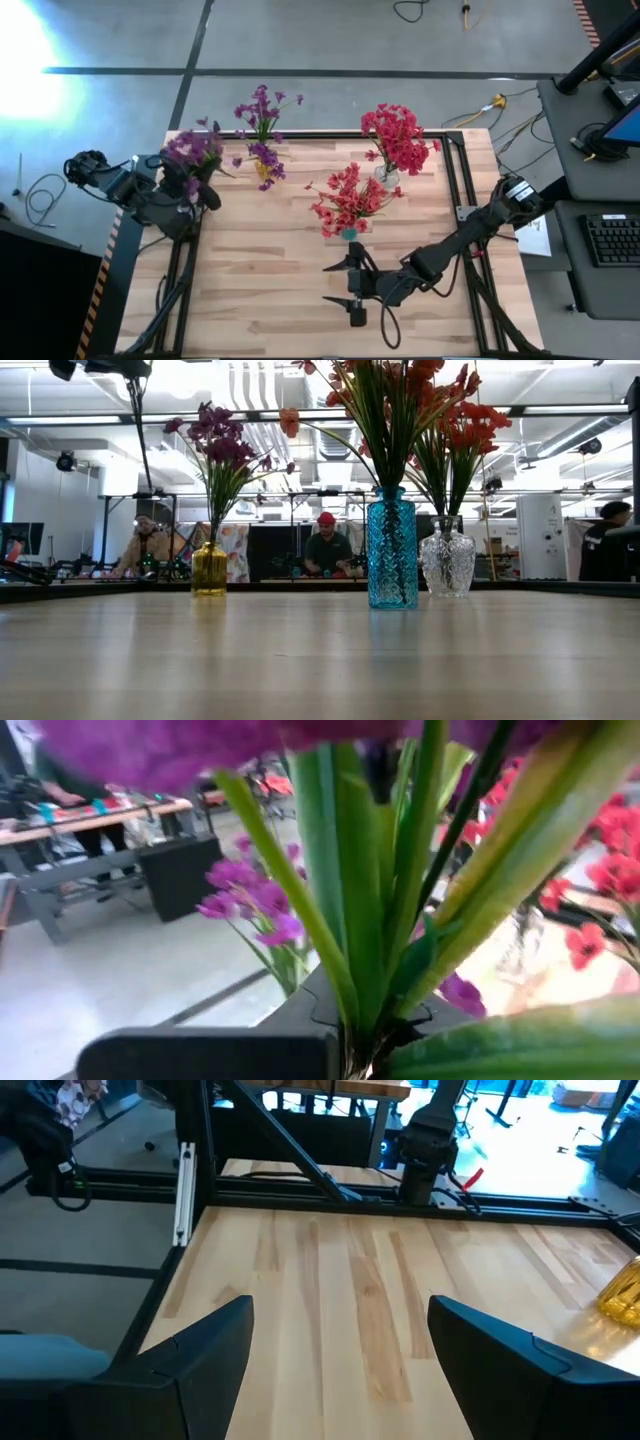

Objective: Sort flowers into vase by color
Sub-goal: Put the violet flowers into the yellow vase

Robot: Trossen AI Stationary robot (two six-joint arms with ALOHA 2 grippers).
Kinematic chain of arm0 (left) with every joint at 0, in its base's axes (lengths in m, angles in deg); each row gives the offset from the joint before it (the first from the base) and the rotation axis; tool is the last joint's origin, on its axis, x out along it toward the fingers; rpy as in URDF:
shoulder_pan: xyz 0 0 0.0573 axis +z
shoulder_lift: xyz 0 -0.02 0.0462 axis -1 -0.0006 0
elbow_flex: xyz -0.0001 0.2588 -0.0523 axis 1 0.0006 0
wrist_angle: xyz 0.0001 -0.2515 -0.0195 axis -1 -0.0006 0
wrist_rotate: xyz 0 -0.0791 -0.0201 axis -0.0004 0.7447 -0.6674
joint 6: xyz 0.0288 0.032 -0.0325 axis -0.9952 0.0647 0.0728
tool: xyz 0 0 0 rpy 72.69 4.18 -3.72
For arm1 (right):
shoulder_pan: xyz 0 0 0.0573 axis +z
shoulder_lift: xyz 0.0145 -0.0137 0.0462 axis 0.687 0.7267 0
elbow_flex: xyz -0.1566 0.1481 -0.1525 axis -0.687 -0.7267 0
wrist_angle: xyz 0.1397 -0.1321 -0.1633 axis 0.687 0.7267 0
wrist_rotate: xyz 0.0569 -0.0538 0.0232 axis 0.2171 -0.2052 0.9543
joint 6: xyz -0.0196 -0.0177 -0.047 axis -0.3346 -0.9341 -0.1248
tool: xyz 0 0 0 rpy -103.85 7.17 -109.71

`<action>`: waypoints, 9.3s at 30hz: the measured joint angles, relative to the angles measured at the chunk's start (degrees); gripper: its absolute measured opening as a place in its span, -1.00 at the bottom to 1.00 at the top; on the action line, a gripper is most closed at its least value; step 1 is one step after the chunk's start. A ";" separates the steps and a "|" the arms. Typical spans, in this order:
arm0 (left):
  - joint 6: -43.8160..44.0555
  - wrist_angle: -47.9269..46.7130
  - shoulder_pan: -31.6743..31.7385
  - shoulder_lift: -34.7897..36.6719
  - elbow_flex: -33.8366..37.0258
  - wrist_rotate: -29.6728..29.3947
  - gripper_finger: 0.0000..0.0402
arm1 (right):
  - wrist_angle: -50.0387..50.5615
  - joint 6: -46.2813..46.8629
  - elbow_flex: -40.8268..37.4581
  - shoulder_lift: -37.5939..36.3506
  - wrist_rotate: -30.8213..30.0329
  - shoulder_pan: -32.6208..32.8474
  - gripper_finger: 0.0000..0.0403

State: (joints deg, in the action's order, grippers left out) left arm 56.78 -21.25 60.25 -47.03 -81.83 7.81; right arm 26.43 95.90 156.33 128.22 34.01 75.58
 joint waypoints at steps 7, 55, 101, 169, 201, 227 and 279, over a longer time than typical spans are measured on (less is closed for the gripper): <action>-1.76 0.10 0.00 4.38 -0.68 -8.25 -1.00 | 0.22 -0.47 0.00 0.00 -0.14 -0.07 0.43; -0.02 3.15 5.25 -3.81 1.37 -4.94 -1.00 | 10.07 -1.12 0.00 -5.84 0.24 1.44 0.39; -28.30 38.21 52.56 -7.43 4.07 43.14 -1.00 | 8.72 -2.05 -0.70 -5.73 0.08 1.27 0.36; -21.13 53.05 53.20 -15.83 20.65 41.96 -1.00 | 8.31 0.02 -0.76 -4.76 -0.35 1.16 0.36; -20.55 58.82 53.22 -19.36 22.92 43.12 -0.63 | 8.28 0.52 -0.76 -4.74 -0.31 1.05 0.36; -22.41 46.96 53.02 -14.83 22.90 44.44 0.04 | 7.89 0.70 -0.76 -4.76 -0.32 1.05 0.36; -16.06 46.78 52.89 -16.51 22.83 44.83 -0.70 | 7.95 1.14 -0.70 -4.76 -0.31 1.02 0.36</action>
State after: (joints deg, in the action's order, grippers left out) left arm 40.72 25.53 113.15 -63.54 -59.00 52.65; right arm 34.38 97.04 155.63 123.46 33.70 76.60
